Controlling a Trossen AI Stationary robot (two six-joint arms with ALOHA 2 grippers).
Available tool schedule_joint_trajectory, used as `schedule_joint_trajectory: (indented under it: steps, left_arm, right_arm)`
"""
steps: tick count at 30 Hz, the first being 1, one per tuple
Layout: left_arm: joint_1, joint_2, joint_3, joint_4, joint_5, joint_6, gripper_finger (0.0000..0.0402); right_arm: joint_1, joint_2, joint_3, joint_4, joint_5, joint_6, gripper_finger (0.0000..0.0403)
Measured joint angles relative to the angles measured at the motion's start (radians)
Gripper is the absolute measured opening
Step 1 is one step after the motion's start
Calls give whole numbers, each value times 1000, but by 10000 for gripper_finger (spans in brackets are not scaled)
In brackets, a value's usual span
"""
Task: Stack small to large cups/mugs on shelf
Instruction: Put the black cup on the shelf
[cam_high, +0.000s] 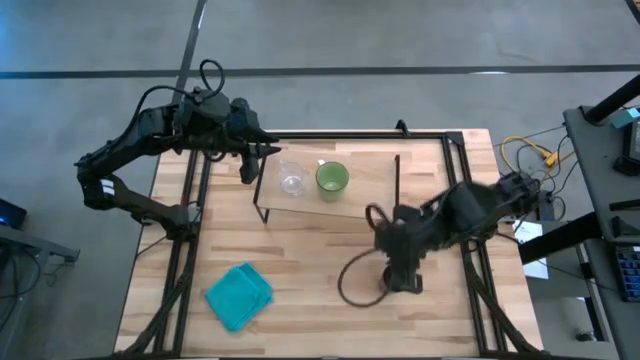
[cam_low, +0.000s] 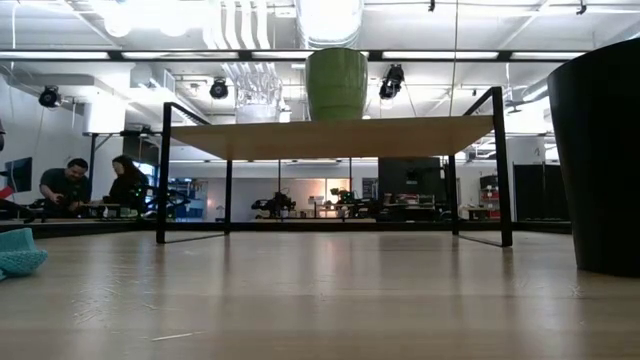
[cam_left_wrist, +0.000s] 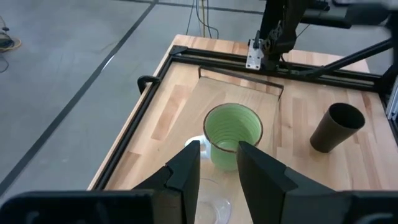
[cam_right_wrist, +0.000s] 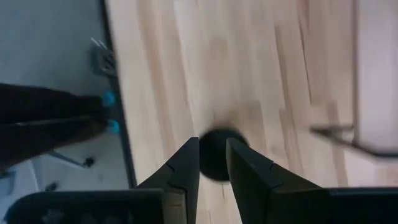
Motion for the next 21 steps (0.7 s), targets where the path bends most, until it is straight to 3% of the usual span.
schedule_joint_trajectory:
  steps: [12,21]
  left_arm:
    - [0,0,4,99,0,1,91]
    - [0,0,4,101,0,1,91]
  right_arm:
    - [54,7,-350,25,-39,214,81]
    - [73,7,-459,347,-138,252,84]
